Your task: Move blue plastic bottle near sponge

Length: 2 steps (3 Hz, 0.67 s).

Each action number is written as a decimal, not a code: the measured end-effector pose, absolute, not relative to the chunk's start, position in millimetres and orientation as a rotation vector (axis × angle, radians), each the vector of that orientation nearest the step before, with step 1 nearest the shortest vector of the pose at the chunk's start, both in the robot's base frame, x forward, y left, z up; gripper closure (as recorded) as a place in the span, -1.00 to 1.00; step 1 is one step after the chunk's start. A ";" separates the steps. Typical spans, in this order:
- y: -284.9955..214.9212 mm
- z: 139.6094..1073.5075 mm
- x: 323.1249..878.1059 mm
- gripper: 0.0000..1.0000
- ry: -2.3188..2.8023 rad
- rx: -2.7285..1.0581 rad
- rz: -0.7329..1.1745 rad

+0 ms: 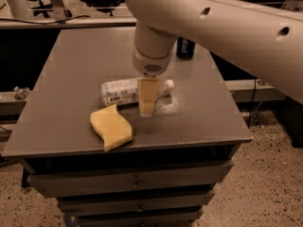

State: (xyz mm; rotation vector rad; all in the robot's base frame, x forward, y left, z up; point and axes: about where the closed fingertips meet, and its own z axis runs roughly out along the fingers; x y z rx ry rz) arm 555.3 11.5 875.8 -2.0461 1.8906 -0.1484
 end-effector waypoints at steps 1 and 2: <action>-3.1 881.8 555.4 -1.00 1.863 -1.968 -0.083; -40.5 894.6 554.7 -1.00 1.807 -1.854 -0.022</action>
Offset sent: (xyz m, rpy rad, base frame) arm -0.0007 -0.1205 0.0398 0.3676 -0.1584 -0.0160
